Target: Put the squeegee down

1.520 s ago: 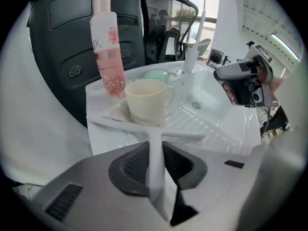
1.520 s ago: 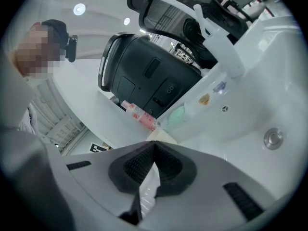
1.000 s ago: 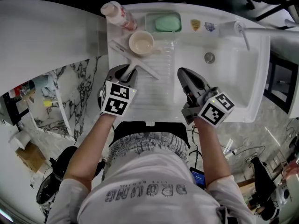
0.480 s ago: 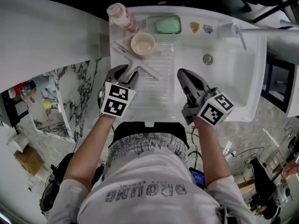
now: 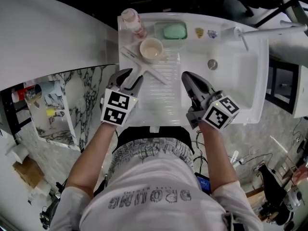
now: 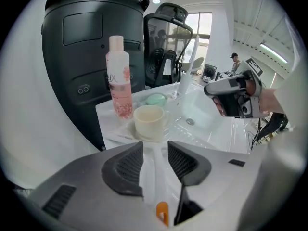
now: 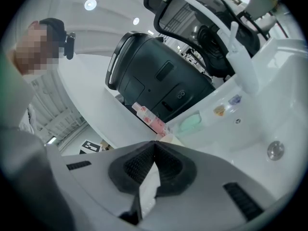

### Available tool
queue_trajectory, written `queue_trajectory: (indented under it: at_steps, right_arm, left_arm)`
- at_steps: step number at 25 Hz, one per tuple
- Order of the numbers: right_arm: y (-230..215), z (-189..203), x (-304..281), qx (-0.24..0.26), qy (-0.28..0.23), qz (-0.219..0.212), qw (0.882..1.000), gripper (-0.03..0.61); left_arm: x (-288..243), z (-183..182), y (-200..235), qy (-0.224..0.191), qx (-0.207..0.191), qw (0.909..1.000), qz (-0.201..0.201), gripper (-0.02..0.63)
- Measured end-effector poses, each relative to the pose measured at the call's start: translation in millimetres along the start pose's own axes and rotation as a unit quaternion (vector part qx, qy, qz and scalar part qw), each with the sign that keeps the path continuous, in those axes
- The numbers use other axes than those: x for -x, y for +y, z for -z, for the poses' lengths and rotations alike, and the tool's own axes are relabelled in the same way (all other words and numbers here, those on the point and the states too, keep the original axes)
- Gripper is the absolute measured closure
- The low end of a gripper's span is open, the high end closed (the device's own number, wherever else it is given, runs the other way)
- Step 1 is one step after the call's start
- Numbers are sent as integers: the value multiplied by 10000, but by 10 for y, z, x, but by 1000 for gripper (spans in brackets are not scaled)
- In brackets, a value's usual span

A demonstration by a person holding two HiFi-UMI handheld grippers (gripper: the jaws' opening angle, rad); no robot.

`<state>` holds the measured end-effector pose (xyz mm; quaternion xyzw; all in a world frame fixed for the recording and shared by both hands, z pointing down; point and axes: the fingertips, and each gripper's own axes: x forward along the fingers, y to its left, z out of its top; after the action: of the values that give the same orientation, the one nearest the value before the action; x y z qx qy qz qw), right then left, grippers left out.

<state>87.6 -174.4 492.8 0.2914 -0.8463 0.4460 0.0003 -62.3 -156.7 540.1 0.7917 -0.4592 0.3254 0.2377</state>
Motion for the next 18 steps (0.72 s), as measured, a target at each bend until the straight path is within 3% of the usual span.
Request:
queue_trajectory:
  at_steps: [9,18]
  right_arm:
    - [328,-96,-21,269,-186,52,9995,571]
    - [703,-130,-25,502,-341,100,9981,571]
  left_arm:
    - [434,-228,89,-685,80,9975,121,440]
    - [841,-493,164,-1439,11,9895,157,513]
